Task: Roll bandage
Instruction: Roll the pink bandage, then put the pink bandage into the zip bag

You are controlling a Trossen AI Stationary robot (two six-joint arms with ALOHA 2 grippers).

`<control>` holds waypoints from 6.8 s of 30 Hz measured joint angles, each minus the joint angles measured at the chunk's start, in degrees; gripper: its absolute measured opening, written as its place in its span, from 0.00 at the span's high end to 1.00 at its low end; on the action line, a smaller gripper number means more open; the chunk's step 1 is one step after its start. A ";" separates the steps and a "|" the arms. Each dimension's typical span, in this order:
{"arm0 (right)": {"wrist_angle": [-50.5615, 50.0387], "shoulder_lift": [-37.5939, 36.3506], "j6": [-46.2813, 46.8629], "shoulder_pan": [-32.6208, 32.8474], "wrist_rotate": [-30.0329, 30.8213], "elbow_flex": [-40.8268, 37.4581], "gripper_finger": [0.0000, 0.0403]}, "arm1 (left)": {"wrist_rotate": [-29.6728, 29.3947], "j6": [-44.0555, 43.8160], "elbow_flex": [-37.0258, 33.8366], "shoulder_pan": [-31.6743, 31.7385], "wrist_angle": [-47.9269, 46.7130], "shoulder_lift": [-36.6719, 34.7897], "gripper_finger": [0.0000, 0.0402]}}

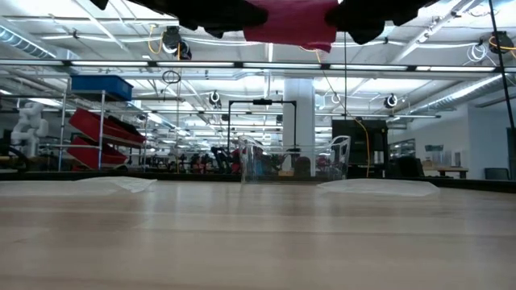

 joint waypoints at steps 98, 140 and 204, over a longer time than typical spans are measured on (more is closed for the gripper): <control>-27.11 16.27 38.65 -6.15 16.55 -3.48 0.60 | -4.04 -11.52 -6.59 15.81 -12.10 -6.45 0.96; 12.15 18.30 19.45 0.34 -15.13 -3.26 0.66 | 10.43 -15.17 -12.85 19.42 -10.45 -16.18 0.96; -18.96 36.15 -21.90 2.71 48.96 19.40 1.00 | -0.73 -13.16 -0.72 4.85 -17.47 -6.43 0.96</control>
